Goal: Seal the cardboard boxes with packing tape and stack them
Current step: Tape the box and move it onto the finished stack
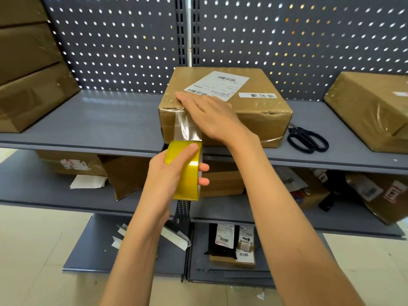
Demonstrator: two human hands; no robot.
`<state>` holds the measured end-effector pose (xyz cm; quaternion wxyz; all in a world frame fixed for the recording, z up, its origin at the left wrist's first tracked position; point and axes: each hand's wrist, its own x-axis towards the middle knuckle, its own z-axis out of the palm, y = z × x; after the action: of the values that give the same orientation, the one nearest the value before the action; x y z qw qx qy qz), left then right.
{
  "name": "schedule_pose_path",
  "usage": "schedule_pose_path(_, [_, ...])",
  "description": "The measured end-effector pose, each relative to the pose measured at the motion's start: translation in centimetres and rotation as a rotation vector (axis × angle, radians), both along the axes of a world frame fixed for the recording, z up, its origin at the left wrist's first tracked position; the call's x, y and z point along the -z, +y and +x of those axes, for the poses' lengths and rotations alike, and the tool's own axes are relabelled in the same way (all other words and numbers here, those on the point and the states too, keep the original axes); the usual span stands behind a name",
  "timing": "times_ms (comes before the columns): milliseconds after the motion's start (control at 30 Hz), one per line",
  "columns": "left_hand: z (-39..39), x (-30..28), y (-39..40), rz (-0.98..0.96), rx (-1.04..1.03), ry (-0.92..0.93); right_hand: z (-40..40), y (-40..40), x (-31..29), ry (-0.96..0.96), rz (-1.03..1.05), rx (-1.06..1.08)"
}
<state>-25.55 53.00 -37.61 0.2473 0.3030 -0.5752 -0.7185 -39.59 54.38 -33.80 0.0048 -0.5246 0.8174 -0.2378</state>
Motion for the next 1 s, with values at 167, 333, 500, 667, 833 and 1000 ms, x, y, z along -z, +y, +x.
schedule_pose_path(167, [-0.2,0.1,0.3,-0.028,0.009,-0.014,-0.1,0.6,0.7,-0.072,-0.31,0.014])
schedule_pose_path(333, [-0.4,0.2,0.3,-0.014,-0.007,-0.008,-1.2,4.3,1.2,0.015,-0.507,0.158])
schedule_pose_path(500, [-0.3,0.2,0.4,-0.029,-0.001,-0.013,-4.0,10.4,1.5,-0.037,-0.725,0.446])
schedule_pose_path(667, [-0.5,0.0,0.5,-0.046,-0.006,-0.02,-6.9,15.3,2.2,-0.03,-0.592,0.742])
schedule_pose_path(833, [-0.8,-0.2,0.4,-0.059,-0.008,-0.041,-8.9,16.0,4.0,-0.082,-0.282,0.831])
schedule_pose_path(1000, [-0.9,-0.2,0.5,-0.063,-0.018,-0.042,-9.6,15.0,5.1,-0.053,-0.036,0.827])
